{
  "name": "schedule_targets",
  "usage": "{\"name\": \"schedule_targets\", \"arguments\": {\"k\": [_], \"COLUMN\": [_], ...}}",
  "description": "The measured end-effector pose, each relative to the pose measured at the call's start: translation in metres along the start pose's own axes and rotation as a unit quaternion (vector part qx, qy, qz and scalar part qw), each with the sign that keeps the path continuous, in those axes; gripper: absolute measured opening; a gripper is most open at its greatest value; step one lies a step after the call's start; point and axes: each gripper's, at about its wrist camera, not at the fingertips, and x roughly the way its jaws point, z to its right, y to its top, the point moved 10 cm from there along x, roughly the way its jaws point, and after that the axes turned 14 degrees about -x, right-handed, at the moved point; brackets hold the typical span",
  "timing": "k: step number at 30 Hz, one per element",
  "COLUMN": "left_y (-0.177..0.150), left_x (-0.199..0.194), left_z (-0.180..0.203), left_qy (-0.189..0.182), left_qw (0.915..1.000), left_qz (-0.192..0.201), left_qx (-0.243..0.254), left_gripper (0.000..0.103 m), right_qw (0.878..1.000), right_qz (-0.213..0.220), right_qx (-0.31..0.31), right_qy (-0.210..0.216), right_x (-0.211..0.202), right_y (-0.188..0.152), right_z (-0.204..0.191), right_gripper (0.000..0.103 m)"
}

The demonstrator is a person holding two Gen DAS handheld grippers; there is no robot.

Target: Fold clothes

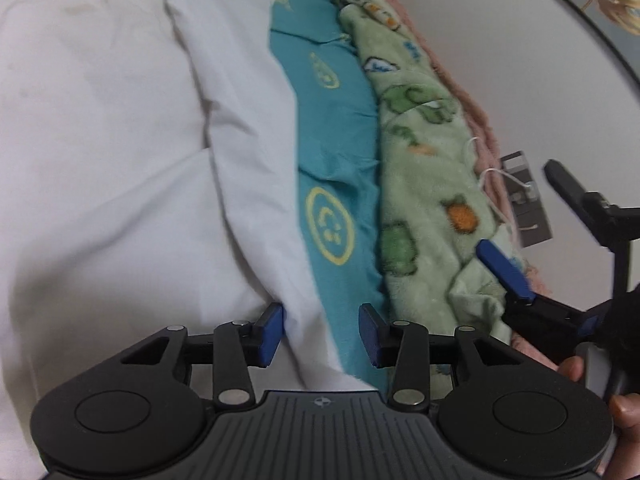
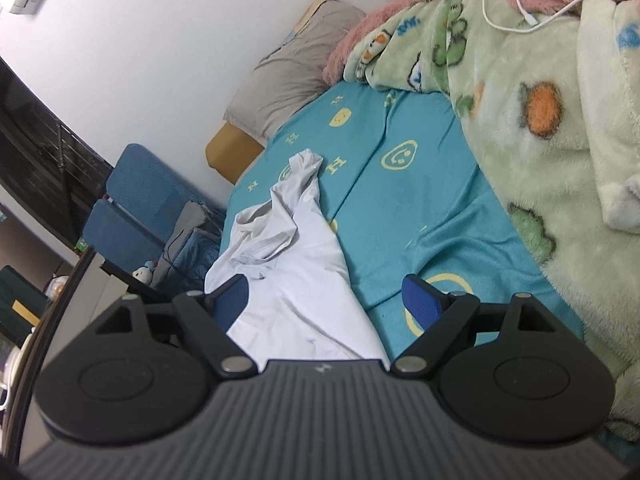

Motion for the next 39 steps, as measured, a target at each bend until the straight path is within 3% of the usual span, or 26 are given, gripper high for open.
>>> {"name": "schedule_targets", "arguments": {"k": [2,11,12,15,20,26,31,34,37,39], "left_y": [-0.001,-0.013,-0.013,-0.012,-0.006,0.012,0.030,0.037,0.040,0.039], "left_x": [-0.001,0.021,0.022,0.016,-0.021,-0.091,-0.127,-0.125,-0.122,-0.122], "left_z": [0.007,-0.007,-0.005,0.001,0.021,0.016,-0.028,-0.056,-0.071,-0.062], "left_qy": [-0.014,0.028,0.026,0.022,0.001,-0.009,0.040,0.106,0.166,0.167], "left_qw": [0.9999,0.9988,0.9987,0.9987,0.9989,0.9998,0.9991,0.9940,0.9855,0.9846], "left_qz": [-0.003,-0.041,-0.042,-0.037,-0.022,-0.010,0.005,0.017,0.034,0.046], "left_qx": [0.009,0.008,0.012,0.026,0.041,0.017,-0.014,-0.022,-0.001,0.023], "left_gripper": [0.043,0.045,0.042,0.000,0.001,0.001,0.001,0.001,0.007,0.013], "right_qw": [1.000,1.000,1.000,1.000,1.000,1.000,0.999,0.999,0.999,0.999], "right_qz": [0.000,-0.006,-0.007,-0.010,-0.012,-0.015,-0.023,-0.029,-0.036,-0.038], "right_qx": [0.002,0.009,0.009,0.009,0.009,-0.001,-0.013,-0.022,-0.028,-0.031], "right_qy": [0.002,-0.001,-0.004,-0.011,-0.022,-0.025,-0.025,-0.024,-0.021,-0.021], "right_x": [0.000,0.004,0.005,0.007,0.009,0.011,0.016,0.017,0.018,0.018], "right_y": [0.000,-0.004,-0.004,-0.005,-0.007,-0.009,-0.012,-0.014,-0.017,-0.018], "right_z": [0.001,0.003,0.004,0.006,0.009,0.006,0.001,-0.002,-0.005,-0.007], "right_gripper": [0.086,0.086,0.086,0.086,0.086,0.086,0.086,0.086,0.086,0.086]}}
